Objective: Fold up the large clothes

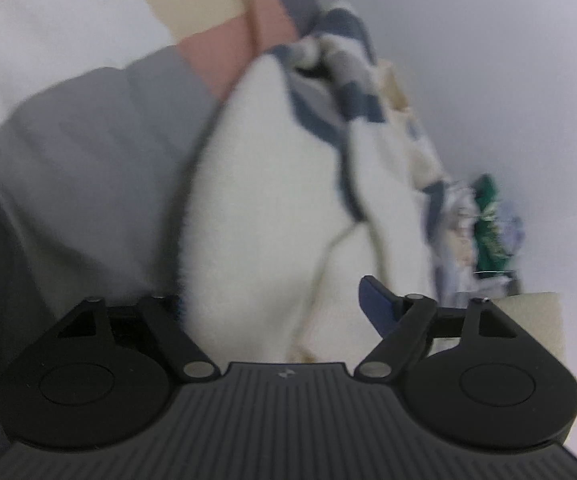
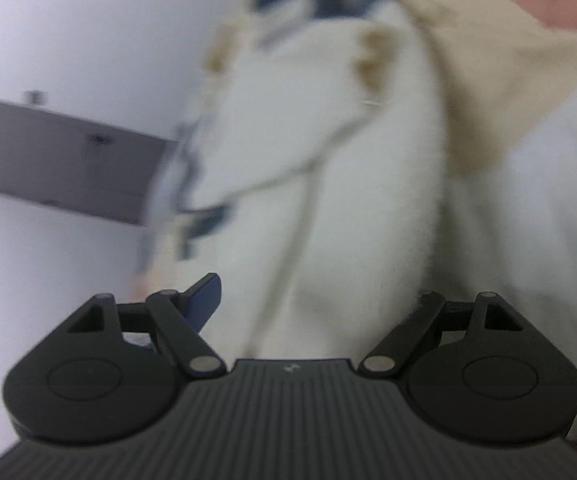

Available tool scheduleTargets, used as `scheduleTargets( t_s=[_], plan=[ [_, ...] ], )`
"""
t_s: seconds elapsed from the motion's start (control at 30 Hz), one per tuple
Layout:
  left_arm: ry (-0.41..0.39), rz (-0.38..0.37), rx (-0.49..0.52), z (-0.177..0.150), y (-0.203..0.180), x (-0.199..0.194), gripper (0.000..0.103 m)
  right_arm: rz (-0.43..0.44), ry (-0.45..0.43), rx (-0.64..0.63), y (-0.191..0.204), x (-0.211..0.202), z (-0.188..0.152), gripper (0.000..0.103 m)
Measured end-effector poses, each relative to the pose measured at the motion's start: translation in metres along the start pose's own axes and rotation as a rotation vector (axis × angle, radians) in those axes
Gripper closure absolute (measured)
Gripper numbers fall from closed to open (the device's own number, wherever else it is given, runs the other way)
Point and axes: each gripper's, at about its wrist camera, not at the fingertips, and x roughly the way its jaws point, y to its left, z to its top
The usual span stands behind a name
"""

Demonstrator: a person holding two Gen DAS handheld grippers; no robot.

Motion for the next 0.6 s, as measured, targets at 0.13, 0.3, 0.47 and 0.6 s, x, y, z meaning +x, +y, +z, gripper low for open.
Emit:
scheduleTargets(
  t_s=[0.13, 0.3, 0.47, 0.6],
  plan=[
    [0.010, -0.018, 0.009, -0.006, -0.003, 0.000, 0.037, -0.014, -0.010, -0.007, 0.004, 0.002, -0.001, 0.024],
    [0.092, 0.081, 0.024, -0.015, 0.001, 0.020, 0.050, -0.214, 0.045, 0.080, -0.015, 0.016, -0.001, 0.062],
    [0.039, 0.033, -0.012, -0.020, 0.003, 0.008, 0.083, -0.201, -0.015, 0.048, -0.006, 0.002, -0.003, 0.082],
    [-0.023, -0.072, -0.035, -0.021, -0.002, -0.017, 0.089, -0.109, -0.082, 0.011, 0.004, -0.023, -0.001, 0.086]
  ],
)
